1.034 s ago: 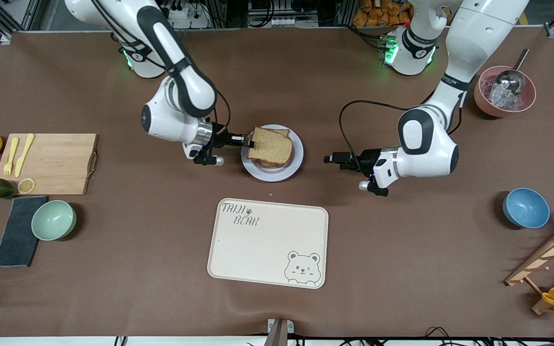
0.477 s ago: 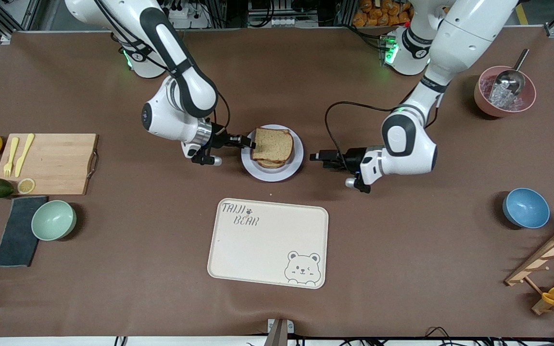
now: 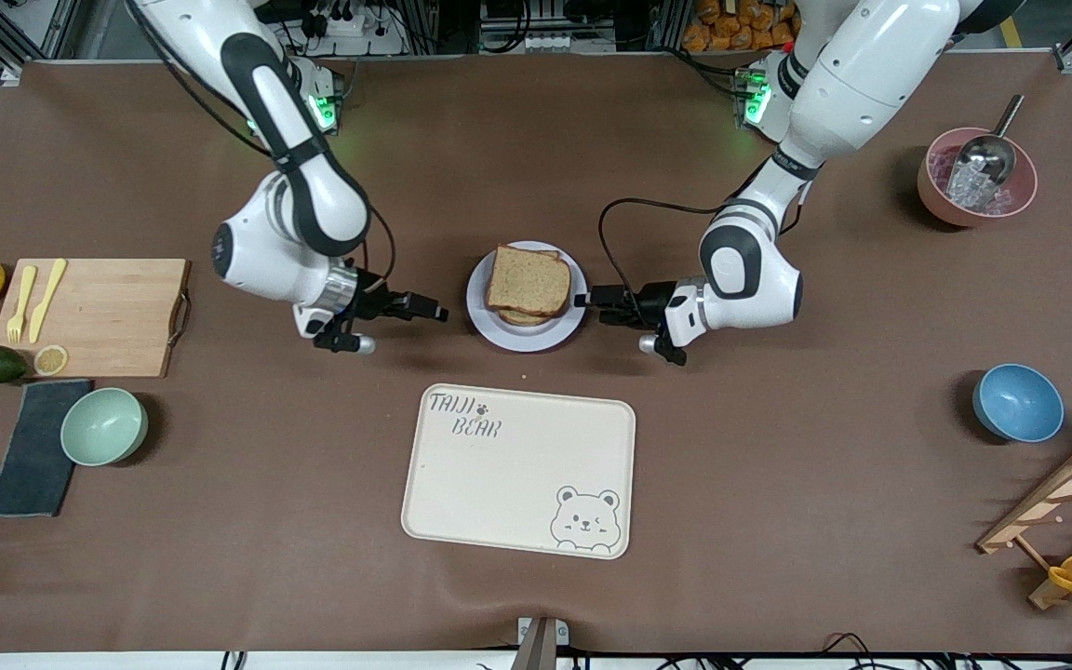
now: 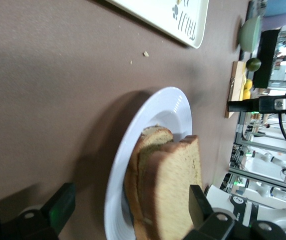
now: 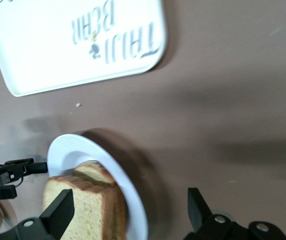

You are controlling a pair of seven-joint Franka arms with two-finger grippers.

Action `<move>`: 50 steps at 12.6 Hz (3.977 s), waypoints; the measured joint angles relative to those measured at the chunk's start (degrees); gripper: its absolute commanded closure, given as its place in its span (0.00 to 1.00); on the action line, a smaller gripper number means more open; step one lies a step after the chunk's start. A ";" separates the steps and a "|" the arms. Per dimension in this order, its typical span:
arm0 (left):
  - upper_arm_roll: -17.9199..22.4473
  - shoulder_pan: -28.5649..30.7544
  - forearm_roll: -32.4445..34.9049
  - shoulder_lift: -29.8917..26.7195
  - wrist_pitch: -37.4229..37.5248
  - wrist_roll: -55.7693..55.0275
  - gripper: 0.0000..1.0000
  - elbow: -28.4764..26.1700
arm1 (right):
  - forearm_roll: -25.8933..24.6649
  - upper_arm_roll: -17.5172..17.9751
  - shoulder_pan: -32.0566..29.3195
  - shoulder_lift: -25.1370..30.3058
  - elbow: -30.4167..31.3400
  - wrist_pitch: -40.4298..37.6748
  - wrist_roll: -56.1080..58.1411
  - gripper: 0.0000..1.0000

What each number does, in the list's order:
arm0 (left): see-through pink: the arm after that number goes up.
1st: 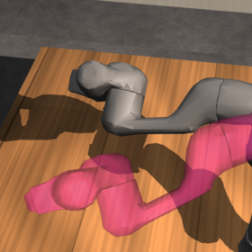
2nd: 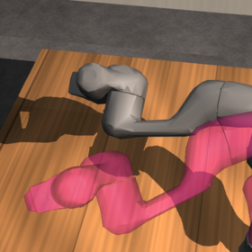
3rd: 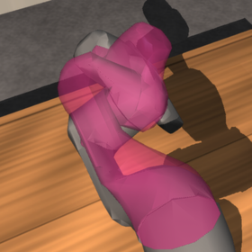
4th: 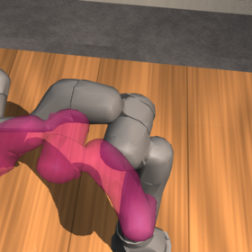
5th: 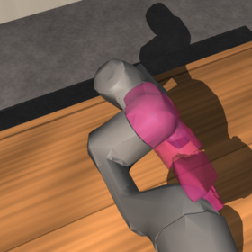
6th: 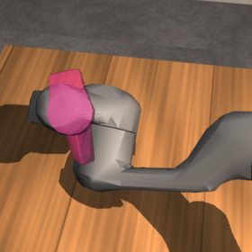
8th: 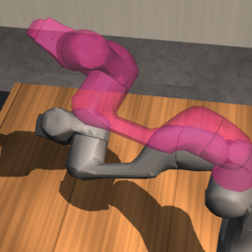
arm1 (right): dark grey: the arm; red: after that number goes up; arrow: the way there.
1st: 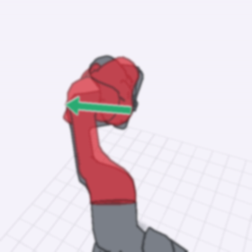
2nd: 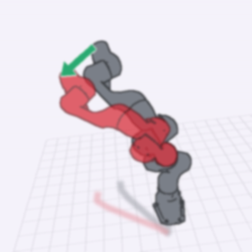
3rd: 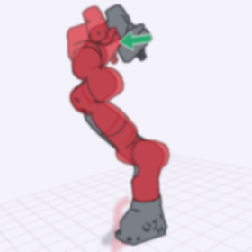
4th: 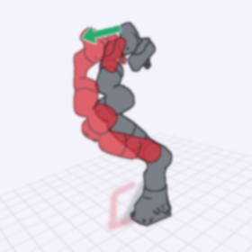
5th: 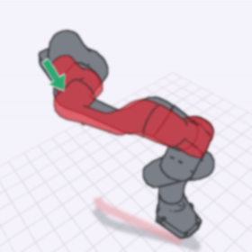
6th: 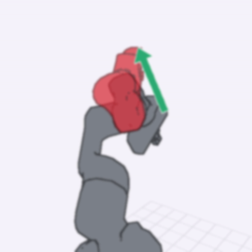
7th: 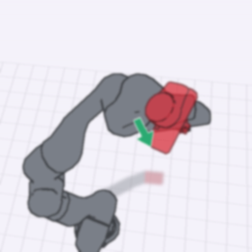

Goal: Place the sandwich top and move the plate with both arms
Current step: 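Release the bread on the toast and grasp the plate rim with the left gripper, then withdraw the right gripper while the left gripper holds the plate, then slide the plate with the left gripper onto the bear tray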

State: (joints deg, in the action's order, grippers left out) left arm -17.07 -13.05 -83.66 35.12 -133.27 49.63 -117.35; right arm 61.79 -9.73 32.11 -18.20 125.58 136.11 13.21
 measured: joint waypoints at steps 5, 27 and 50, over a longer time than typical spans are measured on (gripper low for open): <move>-0.23 0.03 -2.27 1.44 0.00 3.18 0.00 0.03 | -18.16 -12.67 -4.26 0.10 -7.73 -19.34 0.06 0.00; -1.85 0.34 -5.38 2.07 1.67 7.39 1.00 -0.39 | -54.36 5.57 -35.22 18.43 -37.99 -53.61 -10.14 0.00; -10.80 12.01 -20.61 11.79 -5.32 10.60 1.00 19.73 | -59.91 4.77 -31.89 18.52 -37.69 -49.32 -10.16 0.00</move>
State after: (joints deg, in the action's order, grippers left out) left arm -27.88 -1.04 -104.27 46.91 -138.59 60.23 -97.62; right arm 1.88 -4.96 0.22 0.32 87.89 86.79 3.05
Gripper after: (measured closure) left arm 0.947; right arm 0.000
